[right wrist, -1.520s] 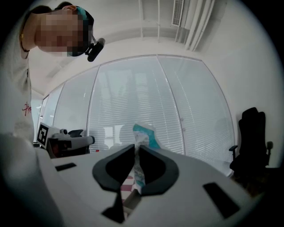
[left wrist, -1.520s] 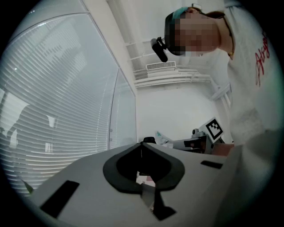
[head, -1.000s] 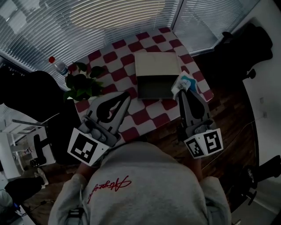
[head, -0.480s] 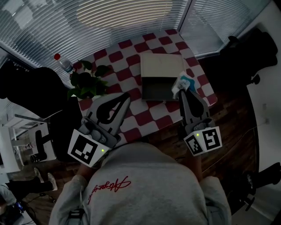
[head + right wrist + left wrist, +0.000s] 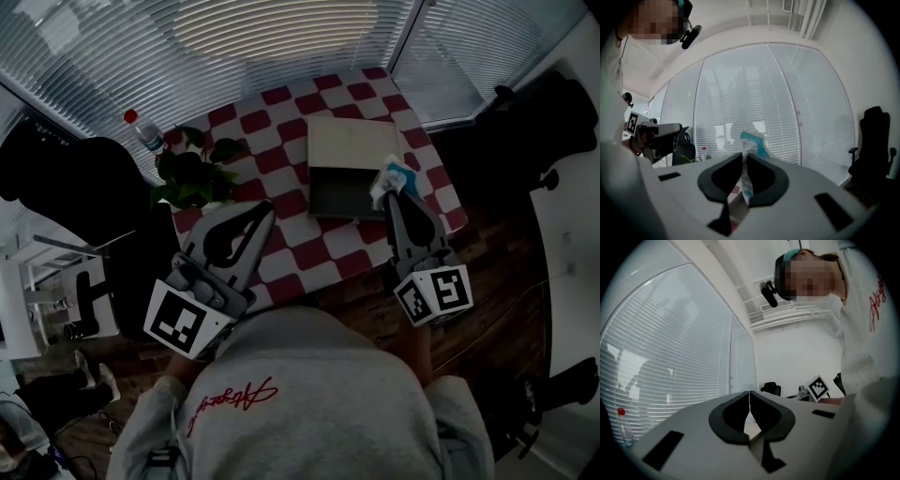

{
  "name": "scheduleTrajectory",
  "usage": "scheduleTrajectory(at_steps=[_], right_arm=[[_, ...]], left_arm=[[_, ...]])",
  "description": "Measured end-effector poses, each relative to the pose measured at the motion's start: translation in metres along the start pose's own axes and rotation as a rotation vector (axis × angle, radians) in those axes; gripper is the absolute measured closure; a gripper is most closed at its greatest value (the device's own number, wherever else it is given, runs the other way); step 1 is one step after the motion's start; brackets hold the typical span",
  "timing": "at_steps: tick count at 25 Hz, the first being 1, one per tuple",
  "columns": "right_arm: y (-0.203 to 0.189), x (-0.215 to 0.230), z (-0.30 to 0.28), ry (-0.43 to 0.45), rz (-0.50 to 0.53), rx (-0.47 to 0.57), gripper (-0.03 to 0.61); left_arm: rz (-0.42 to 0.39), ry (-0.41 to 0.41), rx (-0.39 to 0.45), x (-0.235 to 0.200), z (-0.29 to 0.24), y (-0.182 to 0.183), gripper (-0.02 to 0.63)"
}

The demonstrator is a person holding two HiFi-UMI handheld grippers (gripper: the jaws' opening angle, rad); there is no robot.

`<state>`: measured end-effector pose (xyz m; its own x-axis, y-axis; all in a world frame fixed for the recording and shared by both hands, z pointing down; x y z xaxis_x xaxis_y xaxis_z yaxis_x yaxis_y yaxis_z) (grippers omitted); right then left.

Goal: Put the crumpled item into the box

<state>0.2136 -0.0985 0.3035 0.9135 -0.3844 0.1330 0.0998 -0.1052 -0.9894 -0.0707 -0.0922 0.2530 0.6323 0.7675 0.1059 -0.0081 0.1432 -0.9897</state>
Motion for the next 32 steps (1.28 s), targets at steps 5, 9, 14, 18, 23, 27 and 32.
scheduleTrajectory(at_steps=[5,9,14,18,23,27,32], right_arm=[[-0.007,0.006,-0.006,-0.008,-0.017,-0.017,0.534],[-0.014,0.008,-0.013,-0.01,-0.02,-0.043,0.534],[-0.021,0.011,-0.02,-0.011,-0.025,-0.069,0.534],[-0.028,0.012,-0.024,-0.01,-0.026,-0.091,0.534],[-0.034,0.013,-0.03,-0.012,-0.026,-0.12,0.534],[-0.039,0.013,-0.033,-0.007,-0.025,-0.14,0.534],[-0.043,0.013,-0.038,0.0,-0.025,-0.16,0.534]], left_arm=[[0.0,0.012,-0.005,-0.003,0.003,0.0,0.595],[0.0,0.023,-0.009,-0.006,0.004,-0.001,0.595],[0.001,0.034,-0.012,-0.008,0.006,-0.002,0.595],[0.003,0.044,-0.017,-0.009,0.008,-0.003,0.595],[0.01,0.051,-0.023,-0.011,0.01,-0.004,0.595],[0.009,0.057,-0.026,-0.011,0.012,-0.006,0.595],[0.008,0.065,-0.03,-0.011,0.013,-0.006,0.595]])
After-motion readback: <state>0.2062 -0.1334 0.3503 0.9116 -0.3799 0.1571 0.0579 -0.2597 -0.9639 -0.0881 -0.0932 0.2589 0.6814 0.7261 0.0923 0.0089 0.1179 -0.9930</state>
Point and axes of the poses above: the fingertips, and each gripper's own axes: z backward along the fingers, x to its right, y out of its top, the point moved 9 cm from there along z, backward along the fingers, and after that the axes turned 3 degrees about -z, right-handed, at the moved point
